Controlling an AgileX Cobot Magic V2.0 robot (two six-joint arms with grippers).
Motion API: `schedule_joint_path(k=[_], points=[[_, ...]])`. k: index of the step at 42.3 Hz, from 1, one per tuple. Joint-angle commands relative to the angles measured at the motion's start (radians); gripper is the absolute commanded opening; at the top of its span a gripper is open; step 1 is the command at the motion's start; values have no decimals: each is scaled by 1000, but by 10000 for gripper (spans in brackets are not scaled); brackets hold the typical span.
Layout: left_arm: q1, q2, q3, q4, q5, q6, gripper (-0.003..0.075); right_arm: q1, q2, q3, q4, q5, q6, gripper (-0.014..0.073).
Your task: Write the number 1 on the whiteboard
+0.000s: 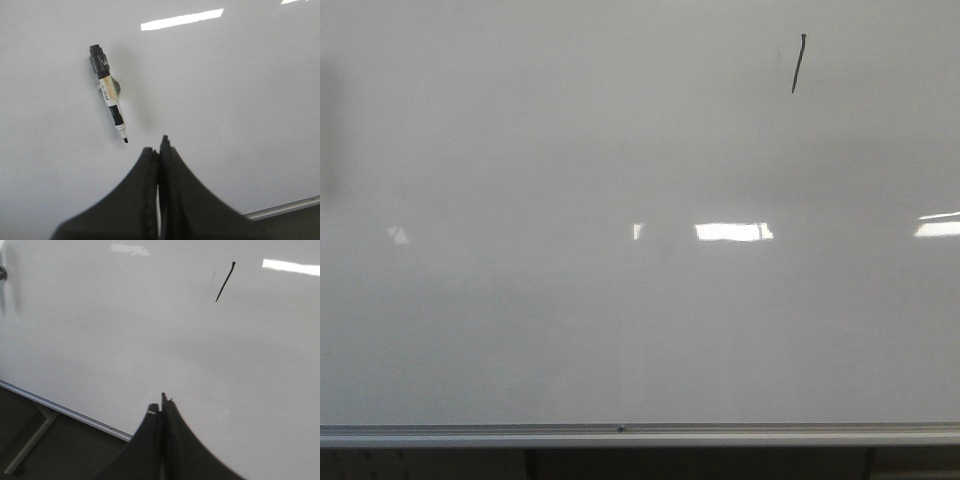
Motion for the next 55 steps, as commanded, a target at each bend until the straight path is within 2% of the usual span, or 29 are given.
schedule_joint_path(k=[1,26,30,34,40,45,49,55], points=[[-5,-2,-28,-28,-62,-1,-20,-7,0,-25,13,-66,-2,-60],[-5,-2,-28,-13,-73,-14,-20,-7,0,-25,13,-66,-2,-60],[-8,-10,-26,60,-94,-107,-20,-7,0,-25,13,-66,-2,-60],[-40,-35,4,193,-157,-265,-20,-7,0,-25,13,-65,-2,-60],[-173,-116,125,420,-343,-480,-20,-7,0,-25,13,-65,-2,-60],[-243,-202,277,614,-512,-706,-20,-7,0,-25,13,-65,-2,-60],[-231,-305,390,626,-587,-775,-20,-7,0,-25,13,-65,-2,-60],[-206,-460,510,624,-580,-787,-20,-7,0,-25,13,-65,-2,-60]])
